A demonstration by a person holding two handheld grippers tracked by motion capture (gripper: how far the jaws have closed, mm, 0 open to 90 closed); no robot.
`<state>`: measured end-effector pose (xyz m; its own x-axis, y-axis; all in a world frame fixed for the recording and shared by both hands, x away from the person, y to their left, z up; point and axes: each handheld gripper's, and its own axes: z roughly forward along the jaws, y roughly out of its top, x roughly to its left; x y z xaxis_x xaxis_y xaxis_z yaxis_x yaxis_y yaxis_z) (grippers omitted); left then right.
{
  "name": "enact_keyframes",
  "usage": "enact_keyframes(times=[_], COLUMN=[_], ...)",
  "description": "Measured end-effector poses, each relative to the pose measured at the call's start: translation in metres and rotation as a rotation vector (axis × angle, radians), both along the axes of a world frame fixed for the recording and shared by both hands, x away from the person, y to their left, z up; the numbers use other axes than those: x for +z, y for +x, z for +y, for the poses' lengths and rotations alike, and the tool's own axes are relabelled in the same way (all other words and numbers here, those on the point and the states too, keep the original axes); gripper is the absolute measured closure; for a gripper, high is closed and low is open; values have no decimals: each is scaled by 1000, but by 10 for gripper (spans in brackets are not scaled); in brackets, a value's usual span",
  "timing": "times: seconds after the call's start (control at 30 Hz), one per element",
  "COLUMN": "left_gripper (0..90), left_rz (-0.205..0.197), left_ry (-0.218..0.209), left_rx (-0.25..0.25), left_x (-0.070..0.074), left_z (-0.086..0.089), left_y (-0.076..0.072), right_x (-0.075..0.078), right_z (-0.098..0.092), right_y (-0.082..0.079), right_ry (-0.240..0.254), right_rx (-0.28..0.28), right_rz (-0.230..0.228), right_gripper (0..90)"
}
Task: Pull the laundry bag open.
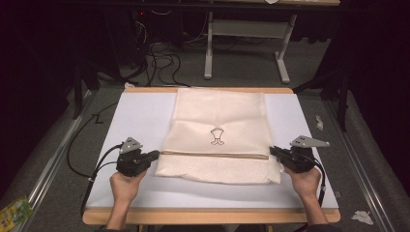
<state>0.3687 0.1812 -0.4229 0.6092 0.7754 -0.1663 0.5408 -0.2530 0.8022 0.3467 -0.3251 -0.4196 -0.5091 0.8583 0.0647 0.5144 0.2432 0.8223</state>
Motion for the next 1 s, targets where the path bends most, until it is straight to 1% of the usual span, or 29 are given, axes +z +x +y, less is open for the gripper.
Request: enact_keyframes(times=[0.07, 0.1, 0.17, 0.2, 0.23, 0.3, 0.37, 0.4, 0.47, 0.5, 0.57, 0.63, 0.77, 0.8, 0.87, 0.93, 1.0], left_gripper=[870, 871, 871, 871, 871, 870, 869, 869, 868, 868, 866, 866, 866, 866, 866, 865, 864], left_rz=[4, 3, -17, -25, -29, -19, -17, -15, -14, -10, -11, -9, -9, -4, 1, 5, 14], left_ry=[2, 13, 96, 112, 115, 76, 58, 54, 46, 47, 68, 65, 64, 67, 66, 84, 103], left_rx=[-4, -2, -2, -5, -9, -28, -41, -50, -60, -66, -73, -74, -71, -76, -78, -77, -75], left_x=[0, 0, 0, 0, 1, 2, 3, 2, 1, 0, 0, 0, 0, -1, -3, -4, -5], left_z=[-2, -4, -12, -14, -16, -14, -15, -16, -19, -20, -25, -25, -25, -25, -27, -28, -29], left_y=[0, 0, -3, -4, -5, -5, -6, -7, -9, -10, -12, -12, -14, -14, -15, -16, -17], right_x=[2, 4, 7, 9, 10, 11, 10, 9, 7, 5, 3, 2, -4, -7, -11, -15, -21], right_z=[-3, -4, -6, -6, -6, -8, -13, -15, -17, -19, -19, -19, -17, -16, -17, -18, -18], right_y=[-1, -1, -2, -3, -3, -4, -5, -6, -8, -8, -9, -10, -11, -11, -11, -11, -11], right_ry=[6, 14, 21, 13, 8, 10, 21, 14, 9, 1, -21, -42, -54, -63, -62, -51, -58], right_rx=[-7, -11, -11, -10, -14, -24, -26, -27, -37, -38, -45, -46, -45, -42, -46, -51, -50], right_rz=[-5, -8, -20, -26, -30, -32, -24, -25, -10, -11, -4, 0, 24, 30, 43, 54, 44], right_gripper=[884, 884, 884, 884, 884, 884, 883, 883, 882, 882, 880, 878, 877, 876, 874, 867, 861])
